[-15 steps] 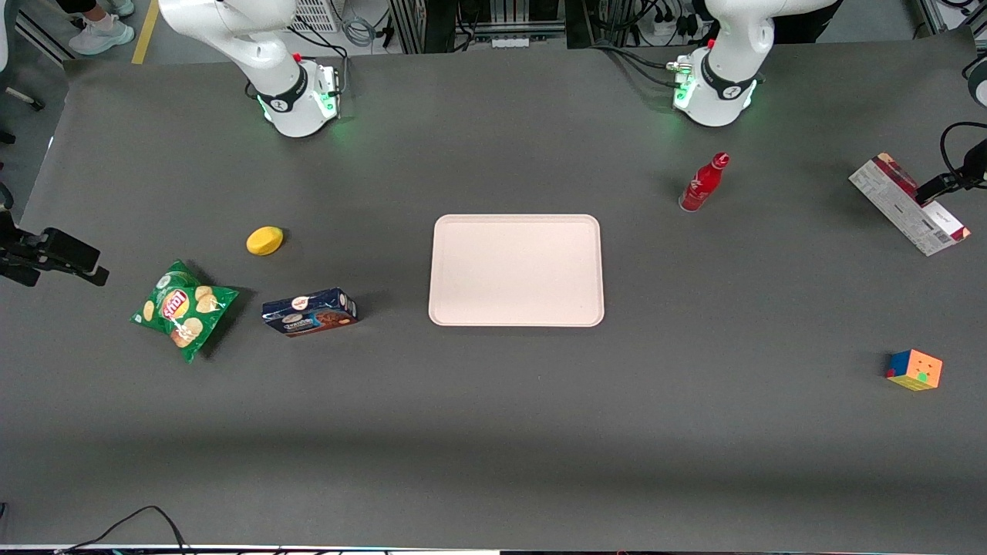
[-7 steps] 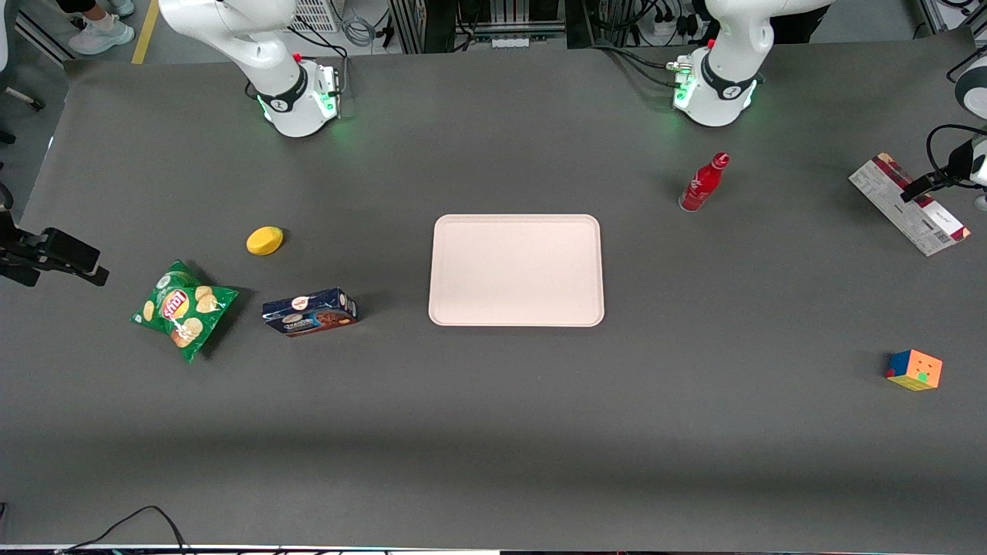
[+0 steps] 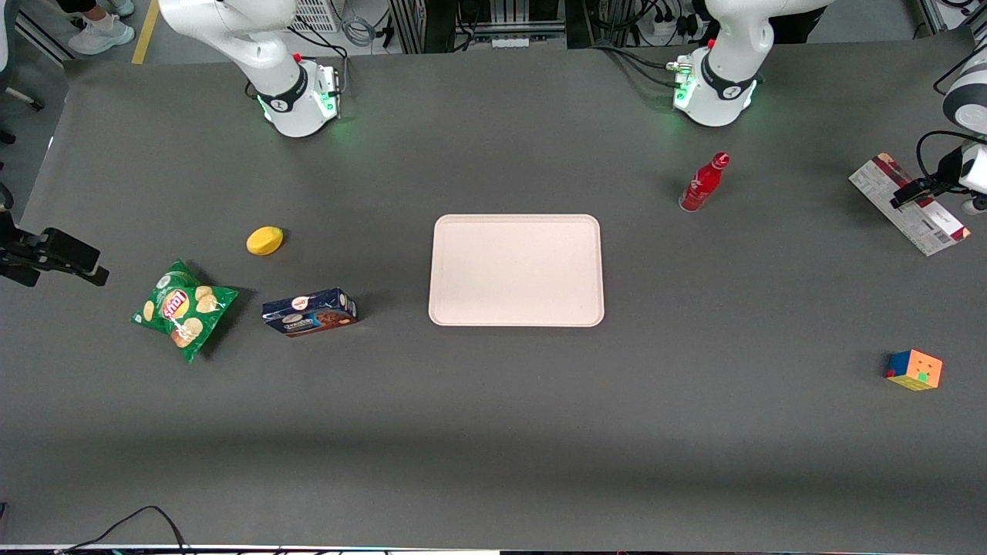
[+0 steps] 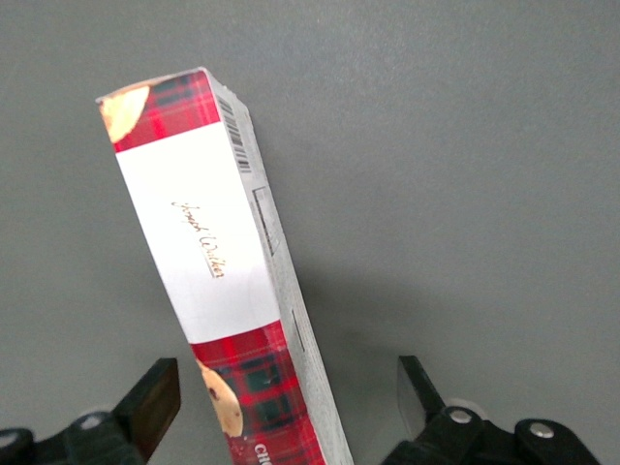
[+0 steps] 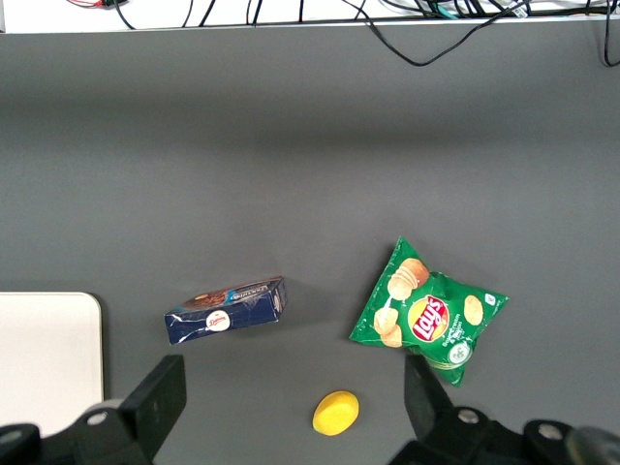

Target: Place red cookie box on tray

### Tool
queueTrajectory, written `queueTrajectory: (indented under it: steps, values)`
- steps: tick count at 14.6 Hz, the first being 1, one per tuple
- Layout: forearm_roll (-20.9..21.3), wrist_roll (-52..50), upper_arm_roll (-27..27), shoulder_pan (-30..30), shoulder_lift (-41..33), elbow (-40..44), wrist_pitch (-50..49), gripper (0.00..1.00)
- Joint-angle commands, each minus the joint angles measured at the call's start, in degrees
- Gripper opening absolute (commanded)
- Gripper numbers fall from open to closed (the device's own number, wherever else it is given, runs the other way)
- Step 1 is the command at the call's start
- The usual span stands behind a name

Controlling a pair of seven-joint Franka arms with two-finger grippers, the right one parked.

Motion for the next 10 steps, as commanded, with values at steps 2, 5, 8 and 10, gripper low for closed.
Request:
queueTrajectory:
  steps: [2, 5, 8, 10]
  values:
    - [-1.3, 2.7, 0.1, 0.7, 1.9, 0.9, 0.6, 1.0]
    - [-3.4, 6.5, 0.0, 1.9, 3.5, 1.4, 0.6, 1.0]
    - [-4.2, 8.4, 0.0, 1.9, 4.5, 2.2, 0.6, 0.93]
    - [-5.5, 8.4, -0.1, 1.9, 4.6, 2.1, 0.5, 0.66]
